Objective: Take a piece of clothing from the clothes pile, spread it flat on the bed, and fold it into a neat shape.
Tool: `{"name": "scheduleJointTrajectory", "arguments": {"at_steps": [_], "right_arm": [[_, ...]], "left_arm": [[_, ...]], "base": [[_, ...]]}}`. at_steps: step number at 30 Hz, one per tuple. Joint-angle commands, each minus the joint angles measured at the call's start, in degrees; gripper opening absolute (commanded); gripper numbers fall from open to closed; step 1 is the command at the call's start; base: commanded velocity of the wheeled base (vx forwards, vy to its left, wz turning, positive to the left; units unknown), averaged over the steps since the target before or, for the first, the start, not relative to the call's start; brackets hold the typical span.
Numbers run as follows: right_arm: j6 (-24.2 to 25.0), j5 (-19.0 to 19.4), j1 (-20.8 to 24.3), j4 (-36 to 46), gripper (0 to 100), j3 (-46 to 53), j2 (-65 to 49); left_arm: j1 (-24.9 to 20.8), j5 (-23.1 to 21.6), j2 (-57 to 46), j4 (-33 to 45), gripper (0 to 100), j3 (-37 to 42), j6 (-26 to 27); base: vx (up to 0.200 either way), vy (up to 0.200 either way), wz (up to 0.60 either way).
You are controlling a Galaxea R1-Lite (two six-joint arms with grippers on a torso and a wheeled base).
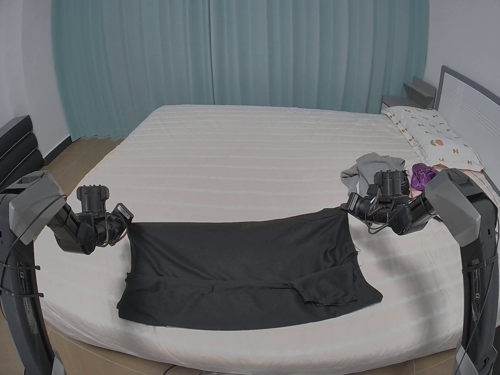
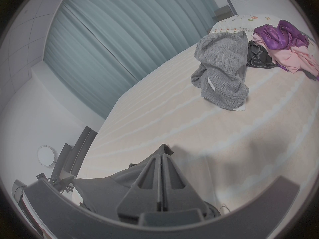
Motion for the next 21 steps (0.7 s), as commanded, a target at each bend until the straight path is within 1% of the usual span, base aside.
{"name": "scheduleJointTrajectory", "arguments": {"at_steps": [1, 6, 14, 21], "right_arm": [[0.1, 0.8, -0.2, -0.1, 0, 2.4, -3.0], [0.2, 0.9, -0.3, -0.9, 0, 2.2, -3.0], [-0.6, 0.5, 0.2, -1.2, 0, 2.4, 0.4], [-0.6, 0.5, 0.4, -1.2, 0, 3.9, -0.6]], "left_arm": [[0.3, 0.0, -1.4, -0.1, 0, 0.9, 0.0], [0.2, -0.1, -1.3, -0.1, 0, 1.1, 0.0], [0.2, -0.4, -0.1, -0.1, 0, 0.7, 0.0], [0.0, -0.4, -0.4, -0.1, 0, 2.1, 0.0]], "base": [[0.000, 0.000, 0.00], [0.000, 0.000, 0.00], [0.000, 0.000, 0.00], [0.000, 0.000, 0.00]]}}
